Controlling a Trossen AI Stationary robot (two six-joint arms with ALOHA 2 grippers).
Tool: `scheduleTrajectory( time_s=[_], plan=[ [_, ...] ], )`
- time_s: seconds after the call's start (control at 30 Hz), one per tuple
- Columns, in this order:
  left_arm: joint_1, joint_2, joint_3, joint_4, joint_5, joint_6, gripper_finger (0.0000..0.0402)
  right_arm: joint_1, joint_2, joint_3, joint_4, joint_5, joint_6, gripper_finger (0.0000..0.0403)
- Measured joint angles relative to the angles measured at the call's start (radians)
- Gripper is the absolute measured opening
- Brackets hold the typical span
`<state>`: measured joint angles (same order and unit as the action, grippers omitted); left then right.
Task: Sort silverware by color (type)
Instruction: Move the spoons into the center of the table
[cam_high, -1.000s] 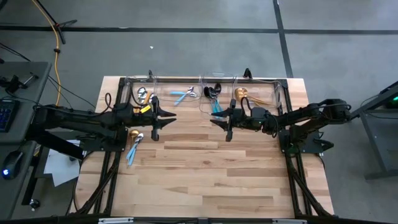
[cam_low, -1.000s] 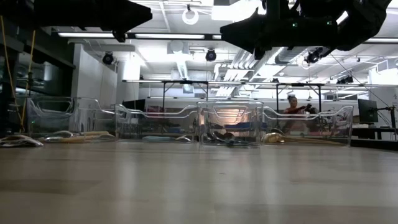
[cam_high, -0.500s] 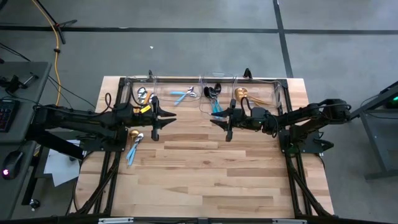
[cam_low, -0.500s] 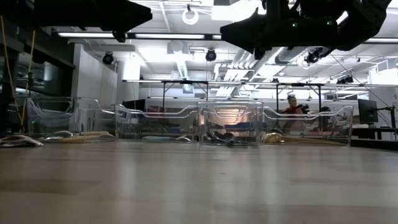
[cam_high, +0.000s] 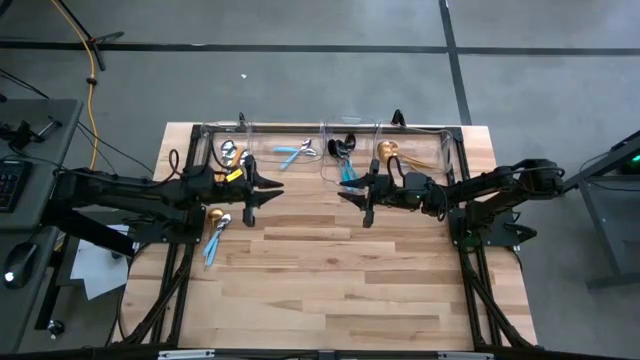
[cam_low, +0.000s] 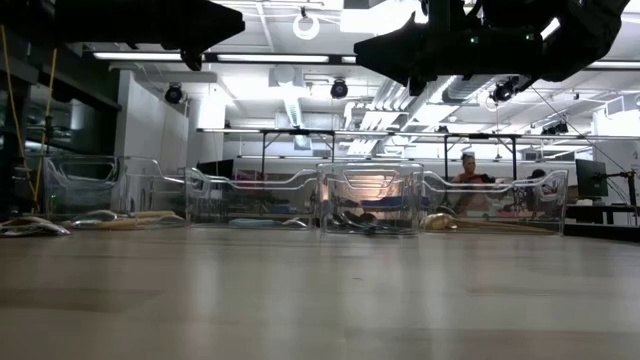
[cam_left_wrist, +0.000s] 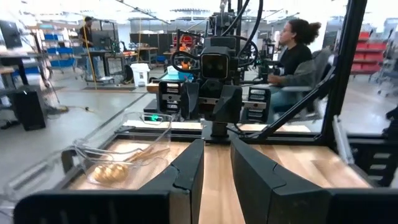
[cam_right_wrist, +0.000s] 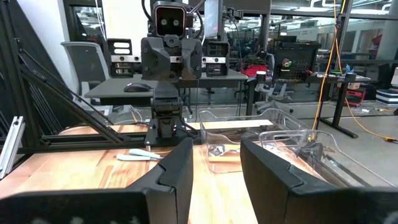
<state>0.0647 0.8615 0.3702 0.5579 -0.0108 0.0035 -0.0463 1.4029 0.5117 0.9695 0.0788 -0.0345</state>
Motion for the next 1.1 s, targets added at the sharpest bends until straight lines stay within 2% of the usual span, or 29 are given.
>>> scheduleTrajectory(
  time_s=[0.1,0.17,0.27,0.37,0.5,0.57,0.67,0.8,0.93,1.1],
  plan=[
    [0.000,0.009,0.001,0.000,0.001,-0.048,0.0069,0.000,0.000,0.000,0.000,0.000,-0.005,0.0119],
    [0.000,0.019,0.020,-0.075,0.001,-0.047,0.0068,0.000,0.000,0.000,0.000,0.000,-0.018,0.0119],
    [-0.002,0.037,0.135,-0.404,-0.010,-0.073,0.0050,0.000,0.000,0.000,0.000,0.000,-0.019,0.0119],
    [-0.022,0.091,0.290,-0.784,-0.059,-0.135,0.0013,0.000,0.000,0.000,0.000,0.000,-0.019,0.0119],
    [-0.077,0.194,0.459,-1.228,-0.116,-0.281,0.0005,0.000,0.000,0.000,0.000,0.000,-0.019,0.0119],
    [-0.112,0.252,0.490,-1.419,-0.123,-0.379,0.0001,0.000,0.000,0.000,0.000,0.000,-0.018,0.0119],
    [-0.171,0.340,0.494,-1.607,-0.111,-0.531,0.0001,0.000,0.000,0.000,0.000,0.000,-0.018,0.0119],
    [-0.257,0.471,0.473,-1.801,-0.042,-0.712,0.0000,0.000,0.000,0.000,-0.001,0.000,-0.018,0.0119],
    [-0.328,0.589,0.467,-1.947,0.003,-0.823,0.0000,0.000,0.000,0.000,-0.005,0.000,-0.018,0.0119],
    [-0.372,0.690,0.467,-1.948,0.028,-0.847,0.0000,0.000,0.000,0.000,-0.005,0.000,-0.018,0.0119]
  ],
)
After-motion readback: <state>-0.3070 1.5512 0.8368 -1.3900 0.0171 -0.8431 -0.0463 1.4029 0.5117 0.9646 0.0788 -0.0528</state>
